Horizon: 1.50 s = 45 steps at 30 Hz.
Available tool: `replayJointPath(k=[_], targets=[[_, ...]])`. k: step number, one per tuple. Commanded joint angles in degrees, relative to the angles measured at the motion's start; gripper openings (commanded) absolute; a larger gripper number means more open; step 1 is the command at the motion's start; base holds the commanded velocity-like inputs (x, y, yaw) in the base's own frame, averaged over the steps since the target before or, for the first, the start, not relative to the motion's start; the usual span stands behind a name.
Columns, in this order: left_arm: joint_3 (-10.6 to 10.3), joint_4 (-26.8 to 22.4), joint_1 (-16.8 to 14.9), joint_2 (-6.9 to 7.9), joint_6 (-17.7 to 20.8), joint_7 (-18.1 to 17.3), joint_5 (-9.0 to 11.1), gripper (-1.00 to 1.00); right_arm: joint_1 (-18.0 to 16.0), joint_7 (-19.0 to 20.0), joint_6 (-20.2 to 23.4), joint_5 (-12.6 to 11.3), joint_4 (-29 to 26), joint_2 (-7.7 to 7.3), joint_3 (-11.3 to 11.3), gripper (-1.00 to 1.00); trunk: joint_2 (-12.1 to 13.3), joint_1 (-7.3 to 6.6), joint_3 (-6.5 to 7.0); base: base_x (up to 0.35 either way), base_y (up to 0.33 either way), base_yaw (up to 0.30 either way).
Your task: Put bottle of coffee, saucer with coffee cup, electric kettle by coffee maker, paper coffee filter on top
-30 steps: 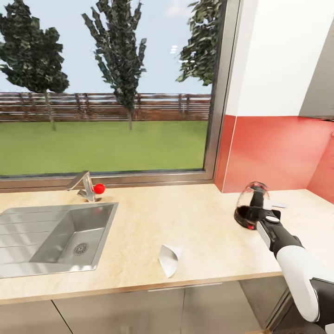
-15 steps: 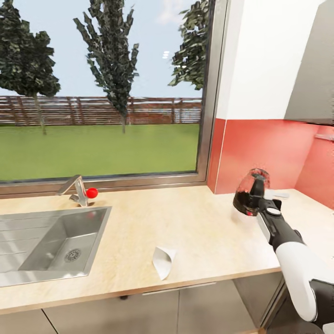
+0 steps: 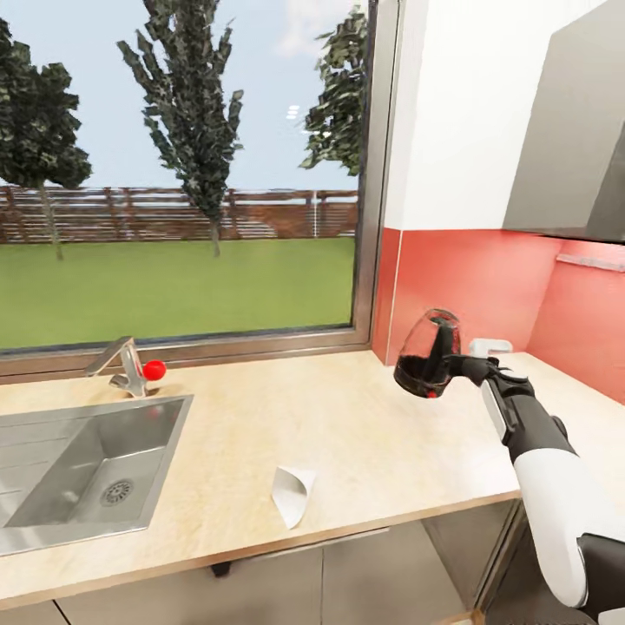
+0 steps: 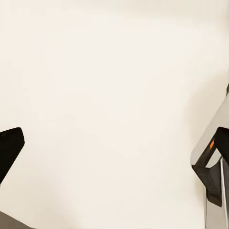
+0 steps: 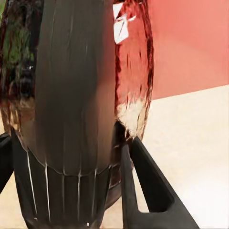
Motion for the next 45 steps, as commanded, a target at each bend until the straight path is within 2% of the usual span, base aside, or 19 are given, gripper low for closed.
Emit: replayJointPath(k=[1, 2, 5, 8, 9, 13, 17, 20, 21, 23, 29, 38, 39, 44, 45], targets=[[0.0, 0.0, 0.0, 0.0, -0.1, 0.0, 0.1, 1.0, 0.1, 2.1, 2.4, 0.7, -1.4, -0.03, -0.3, -1.0, 0.0, 0.02, 0.09, 0.0, 0.0, -0.139], [0.0, 0.0, 0.0, 0.0, -0.1, 0.0, 0.1, 1.0, 0.3, 5.0, 5.2, 0.6, -2.9, -0.08, -0.3, -1.0, 0.0, 0.02, 0.17, 0.0, 0.0, -0.139], [0.0, 0.0, 0.0, 0.0, -0.1, 0.0, 0.1, 1.0, 0.7, 12.3, 10.3, 0.7, -5.2, -0.17, -0.3, -1.0, 0.0, 0.02, 0.38, 0.0, 0.0, -0.12], [0.0, 0.0, 0.0, 0.02, -0.1, 0.0, 0.1, 1.0, 1.0, 20.9, 13.6, 0.7, -7.4, -0.37, -0.4, -1.0, 0.0, 0.02, 0.45, 0.0, 0.0, -0.039], [0.0, 0.0, 0.0, 0.02, -0.1, 0.0, 0.0, 1.0, 1.4, 26.0, 14.6, 0.3, -8.4, -0.92, -0.5, -1.0, 0.0, 0.02, 0.46, 0.0, 0.0, -0.006], [0.0, 0.0, 0.0, 0.0, -0.1, 0.0, 0.0, 1.0, 2.0, 29.4, 14.5, 0.2, -8.9, -1.22, -0.6, -1.0, 0.0, 0.02, 0.46, 0.0, 0.0, -0.002], [0.0, 0.0, 0.0, 0.06, -0.1, 0.0, 0.0, 1.0, 2.3, 30.8, 14.5, 0.5, -9.1, -1.16, -0.5, -1.0, 0.0, 0.02, 0.46, 0.0, 0.0, 0.0], [0.0, -0.1, 0.0, 0.1, -0.4, 0.0, -0.1, 1.0, 2.4, 30.9, 19.8, 1.1, -14.3, -1.03, -0.3, -1.0, 0.0, 0.02, 0.46, -0.053, 0.0, 0.0], [0.0, -0.1, 0.0, 0.03, -0.7, 0.0, -0.2, 1.0, 2.4, 30.8, 22.9, 1.0, -18.3, -0.48, -0.2, -1.0, 0.0, 0.02, 0.46, -0.24, 0.0, 0.0], [-0.1, -0.2, 0.0, -0.04, -0.8, 0.0, -0.5, 1.0, 2.4, 30.7, 24.1, 1.3, -19.3, -0.37, -0.1, -1.0, 0.0, 0.02, 0.46, -0.274, 0.0, 0.0], [-0.3, -0.4, 0.0, -0.5, -0.9, 0.0, -0.8, 1.0, 2.4, 30.7, 26.9, 1.4, -20.1, 0.32, -0.2, -1.0, 0.0, 0.02, 0.46, -0.314, 0.0, 0.0], [-0.2, -0.4, 0.0, -0.64, -1.0, 0.0, -0.5, 1.0, 2.4, 30.6, 27.5, 1.2, -20.2, 1.64, -0.1, -1.0, 0.0, 0.02, 0.46, -0.326, 0.0, 0.0], [-0.1, -0.4, 0.0, -0.63, -0.9, 0.0, -0.4, 1.0, 2.4, 30.5, 27.4, 1.3, -20.2, 2.79, -0.1, -1.0, 0.0, 0.02, 0.46, -0.32, 0.0, 0.0], [0.1, -0.4, 0.0, -0.59, -0.9, 0.0, -0.3, 1.0, 2.4, 30.4, 27.0, 1.4, -20.2, 5.33, -0.1, -1.0, 0.0, 0.02, 0.46, -0.306, 0.0, 0.0], [0.2, -0.4, 0.0, -0.53, -0.9, 0.0, -0.2, 1.0, 2.4, 30.4, 26.9, 1.5, -20.4, 6.35, 0.1, -1.0, 0.0, 0.02, 0.46, -0.208, 0.0, 0.0]])
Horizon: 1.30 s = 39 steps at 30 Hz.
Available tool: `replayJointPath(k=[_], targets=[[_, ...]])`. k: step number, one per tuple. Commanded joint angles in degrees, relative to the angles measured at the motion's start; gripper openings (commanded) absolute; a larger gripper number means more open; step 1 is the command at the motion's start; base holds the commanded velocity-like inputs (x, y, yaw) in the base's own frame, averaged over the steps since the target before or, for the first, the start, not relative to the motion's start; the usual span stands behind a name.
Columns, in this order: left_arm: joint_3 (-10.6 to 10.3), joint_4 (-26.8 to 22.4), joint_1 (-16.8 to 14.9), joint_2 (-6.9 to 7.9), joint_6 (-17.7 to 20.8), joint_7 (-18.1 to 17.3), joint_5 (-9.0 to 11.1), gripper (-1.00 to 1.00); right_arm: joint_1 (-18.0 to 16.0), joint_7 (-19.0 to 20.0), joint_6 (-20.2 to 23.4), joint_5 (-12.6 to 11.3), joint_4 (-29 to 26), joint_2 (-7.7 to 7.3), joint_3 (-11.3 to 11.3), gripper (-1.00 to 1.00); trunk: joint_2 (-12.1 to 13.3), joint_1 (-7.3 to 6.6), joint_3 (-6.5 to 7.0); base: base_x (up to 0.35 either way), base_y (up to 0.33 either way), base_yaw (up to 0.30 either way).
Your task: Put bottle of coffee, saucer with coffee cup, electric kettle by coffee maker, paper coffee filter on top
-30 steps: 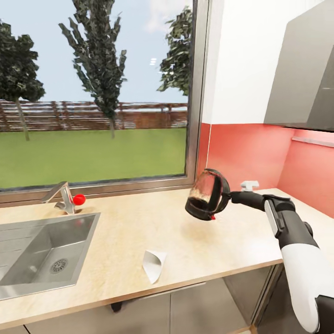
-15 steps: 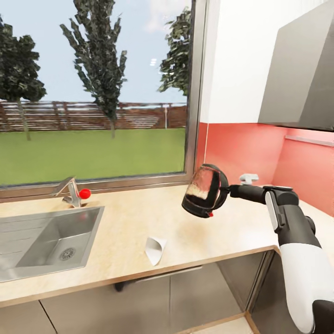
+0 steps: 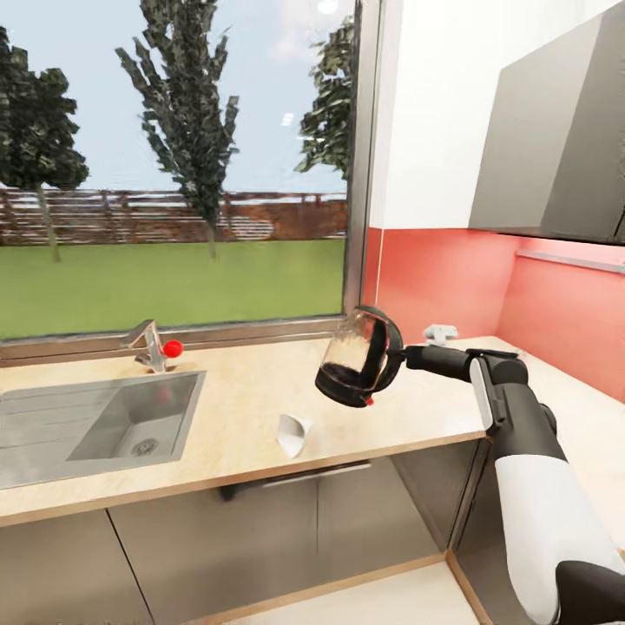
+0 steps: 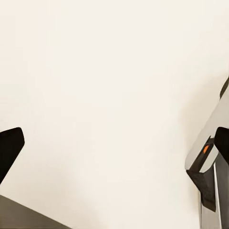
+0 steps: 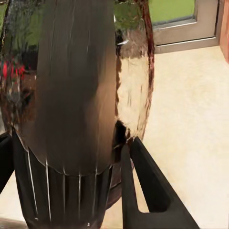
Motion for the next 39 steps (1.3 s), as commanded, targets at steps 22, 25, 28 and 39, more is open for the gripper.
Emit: replayJointPath(k=[22, 25, 28, 39], targets=[[0.2, -0.3, 0.0, 0.61, -0.2, 0.0, 0.4, 1.0, 0.0, 0.3, -0.1, 2.3, -1.4, 4.86, 1.5, -1.0, 0.0, 0.0, 0.0, -0.022, 0.038, 0.0], [0.2, -0.3, 0.1, 0.61, -0.2, 0.0, 0.8, 1.0, 0.0, 0.3, -0.3, 2.9, -1.4, 6.63, 1.6, -1.0, 0.0, 0.0, 0.0, 0.0, 0.258, 0.0], [0.2, -0.3, 0.1, 0.62, -0.2, 0.0, 1.4, 1.0, 0.0, 0.1, -0.9, 4.6, -1.4, 7.65, 1.6, -1.0, 0.0, 0.0, 0.0, 0.0, 0.281, 0.0], [0.3, -0.3, 0.0, 0.59, -0.2, 0.0, 2.2, 1.0, 0.2, -0.3, 0.3, 8.7, -6.2, 10.29, 1.6, -1.0, 0.0, 0.0, 0.0, 0.0, 0.209, 0.0]])
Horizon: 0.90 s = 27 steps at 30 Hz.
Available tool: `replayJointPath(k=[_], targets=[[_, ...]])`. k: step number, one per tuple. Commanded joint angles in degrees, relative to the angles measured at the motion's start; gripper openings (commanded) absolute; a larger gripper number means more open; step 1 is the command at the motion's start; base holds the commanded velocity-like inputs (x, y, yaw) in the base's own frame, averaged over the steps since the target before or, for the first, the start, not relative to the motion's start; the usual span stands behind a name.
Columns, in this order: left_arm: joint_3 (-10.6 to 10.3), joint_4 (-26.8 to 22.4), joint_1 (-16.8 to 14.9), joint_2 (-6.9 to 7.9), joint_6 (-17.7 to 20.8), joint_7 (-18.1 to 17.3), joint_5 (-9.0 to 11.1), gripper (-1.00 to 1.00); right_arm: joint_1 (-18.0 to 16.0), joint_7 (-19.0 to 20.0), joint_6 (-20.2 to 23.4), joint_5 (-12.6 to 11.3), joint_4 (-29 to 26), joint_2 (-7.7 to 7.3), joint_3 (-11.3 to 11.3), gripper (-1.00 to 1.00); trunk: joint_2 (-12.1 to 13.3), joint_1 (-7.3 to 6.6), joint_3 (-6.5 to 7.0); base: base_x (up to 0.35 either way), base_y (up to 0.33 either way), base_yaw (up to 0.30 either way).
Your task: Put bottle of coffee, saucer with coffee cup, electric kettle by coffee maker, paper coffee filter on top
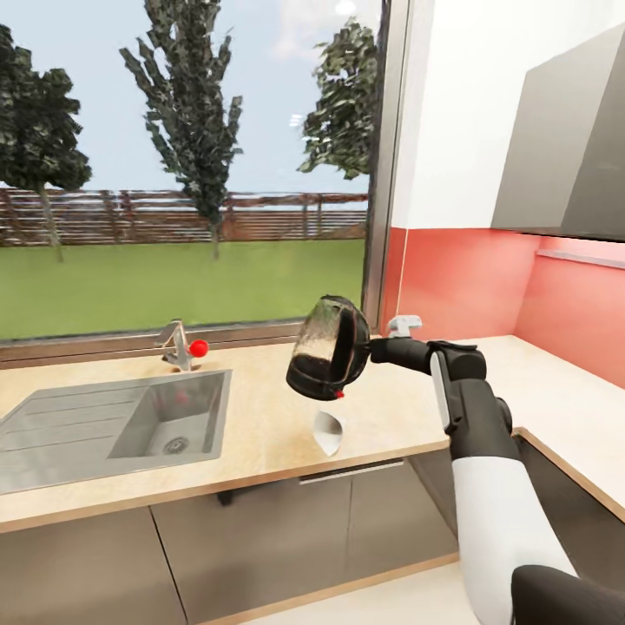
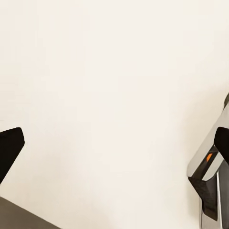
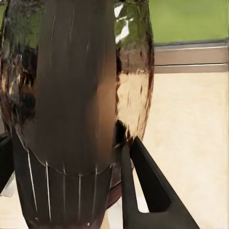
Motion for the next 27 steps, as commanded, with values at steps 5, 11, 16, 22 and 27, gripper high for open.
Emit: replayJointPath(k=[5, 11, 16, 22, 27], targets=[[0.1, -0.1, 0.0, -0.01, 0.0, 0.0, 0.1, 1.0, 0.4, 0.5, 4.7, 0.3, -6.0, 0.14, -0.1, -1.0, 0.0, 0.02, -0.01, 0.0, 0.017, 0.0], [0.1, -0.1, 0.1, 0.02, 0.0, 0.0, 0.1, 1.0, 0.7, 0.5, 6.3, 0.4, -8.2, 0.21, -0.1, -1.0, 0.0, 0.02, -0.01, 0.0, 0.002, 0.0], [0.1, 0.0, 0.1, 0.03, 0.0, 0.0, 0.1, 1.0, 0.7, 0.2, 6.5, 0.7, -8.3, 0.22, 0.0, -1.0, 0.0, 0.02, -0.01, 0.0, 0.063, 0.0], [0.1, -0.1, 0.0, 0.03, 0.0, -0.1, 0.2, 1.0, 0.7, -1.1, 7.1, 4.1, -8.3, 1.72, 0.1, -1.0, 0.0, 0.02, -0.01, 0.0, 0.244, 0.0], [0.1, -0.1, 0.1, 0.03, 0.0, -0.1, 0.2, 1.0, 0.7, -1.4, 7.2, 5.6, -8.5, 2.8, 0.1, -1.0, 0.0, 0.02, -0.01, 0.0, 0.285, 0.0]])
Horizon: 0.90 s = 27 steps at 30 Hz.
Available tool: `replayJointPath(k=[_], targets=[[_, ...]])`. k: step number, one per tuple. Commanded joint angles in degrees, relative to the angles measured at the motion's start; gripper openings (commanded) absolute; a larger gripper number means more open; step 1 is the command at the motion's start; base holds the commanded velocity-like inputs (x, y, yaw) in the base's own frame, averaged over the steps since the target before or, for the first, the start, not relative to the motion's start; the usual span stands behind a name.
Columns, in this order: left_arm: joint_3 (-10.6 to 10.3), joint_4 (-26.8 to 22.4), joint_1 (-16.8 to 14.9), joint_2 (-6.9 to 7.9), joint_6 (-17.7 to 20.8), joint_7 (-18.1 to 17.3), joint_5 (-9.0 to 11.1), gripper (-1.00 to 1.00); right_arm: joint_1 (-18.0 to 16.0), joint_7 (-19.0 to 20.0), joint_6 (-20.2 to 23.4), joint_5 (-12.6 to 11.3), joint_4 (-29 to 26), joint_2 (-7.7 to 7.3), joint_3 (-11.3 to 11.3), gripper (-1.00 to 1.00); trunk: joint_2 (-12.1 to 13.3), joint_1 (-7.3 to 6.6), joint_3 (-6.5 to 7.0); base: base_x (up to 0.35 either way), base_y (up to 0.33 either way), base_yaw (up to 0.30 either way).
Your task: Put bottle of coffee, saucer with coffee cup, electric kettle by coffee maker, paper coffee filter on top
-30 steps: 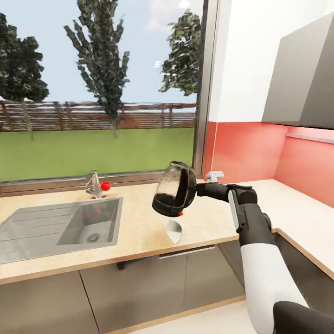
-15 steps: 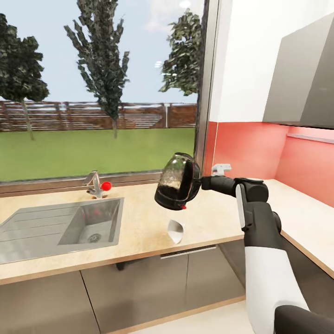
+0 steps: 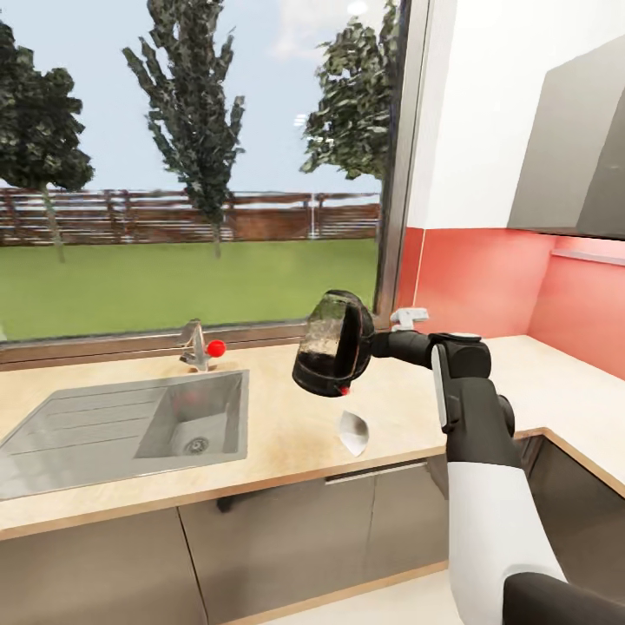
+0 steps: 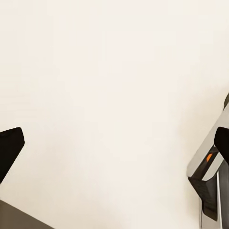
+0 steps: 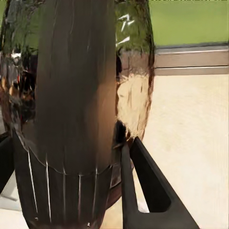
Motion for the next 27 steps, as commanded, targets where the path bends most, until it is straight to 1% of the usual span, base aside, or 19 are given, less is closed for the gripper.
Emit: replayJointPath(k=[1, 5, 15, 18, 27], targets=[[0.1, -0.1, 0.0, 0.0, 0.0, 0.0, 0.1, 1.0, 0.0, 0.5, 0.2, 0.3, -0.1, 0.1, -0.1, -1.0, 0.0, 0.02, -0.01, 0.0, 0.29, 0.0], [0.1, -0.1, 0.0, 0.0, 0.0, 0.0, 0.0, 1.0, 0.0, 0.5, 0.3, 0.3, -1.3, 0.16, -0.1, -1.0, 0.0, 0.02, -0.01, 0.0, 0.29, 0.0], [0.1, -0.1, 0.1, 0.0, 0.0, 0.0, 0.0, 1.0, 0.4, 0.5, 0.7, 0.2, -1.5, 0.23, -0.1, -1.0, 0.0, 0.02, -0.01, -0.002, 0.296, 0.0], [0.1, -0.1, 0.0, 0.0, 0.0, 0.0, 0.0, 1.0, 0.4, 0.6, 1.4, 0.2, -1.5, 0.2, -0.1, -1.0, 0.0, 0.02, -0.01, -0.071, 0.299, 0.0], [0.1, -0.1, 0.0, 0.0, 0.0, 0.0, 0.0, 1.0, 0.4, 0.5, 1.5, 0.1, -1.3, 0.17, -0.1, -1.0, 0.0, 0.02, -0.01, -0.125, 0.299, 0.0]])
